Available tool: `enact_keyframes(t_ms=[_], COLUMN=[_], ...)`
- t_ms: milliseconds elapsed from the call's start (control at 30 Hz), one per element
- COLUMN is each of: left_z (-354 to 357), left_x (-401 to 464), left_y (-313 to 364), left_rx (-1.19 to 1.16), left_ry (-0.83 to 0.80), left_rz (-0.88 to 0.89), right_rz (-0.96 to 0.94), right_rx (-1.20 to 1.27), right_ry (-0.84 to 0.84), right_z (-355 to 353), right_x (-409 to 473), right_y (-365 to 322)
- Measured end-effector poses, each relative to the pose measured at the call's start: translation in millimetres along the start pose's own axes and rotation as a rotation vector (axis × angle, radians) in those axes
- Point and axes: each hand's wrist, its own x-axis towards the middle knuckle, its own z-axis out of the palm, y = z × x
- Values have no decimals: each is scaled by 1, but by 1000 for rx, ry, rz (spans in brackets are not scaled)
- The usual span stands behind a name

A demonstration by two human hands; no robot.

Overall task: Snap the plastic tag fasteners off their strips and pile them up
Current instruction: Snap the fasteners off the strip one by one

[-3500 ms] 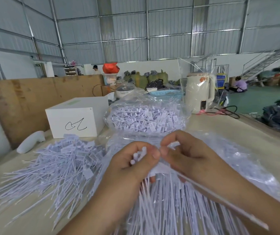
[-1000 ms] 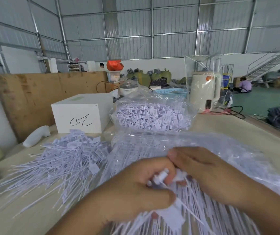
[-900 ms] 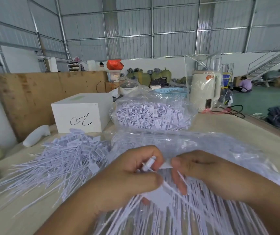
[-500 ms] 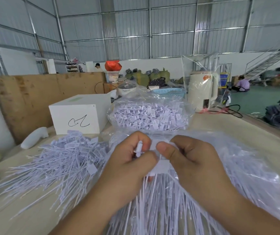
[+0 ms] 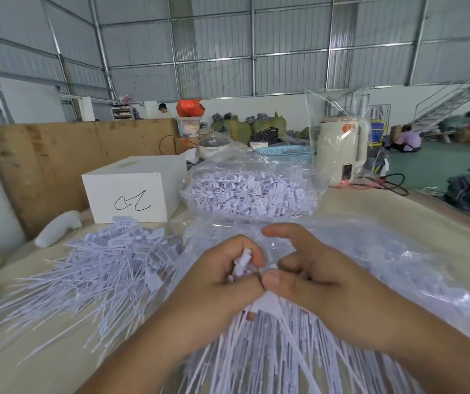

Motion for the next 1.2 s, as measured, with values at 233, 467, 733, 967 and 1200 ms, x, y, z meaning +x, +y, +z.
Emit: enact_keyframes(t_ms=[233,467,733,967,1200], left_z=[-2,-1,-11,-3,11], left_x=[-2,-4,-3,-4,1], left_y=[5,11,14,18,19], left_rx=[-69,-64,-88,-110,-280], left_ry=[-133,-265,-162,-98,231], left_rz=[-7,24,-20,4,14], right_rz=[22,33,58,83,-29], right_rx=[67,209,222,71,152], right_ry=[59,25,-100,-10,417], right_z=[-3,0,-6,-12,14], right_x=[2,3,3,3,8], right_y=[1,1,-2,-5,-12])
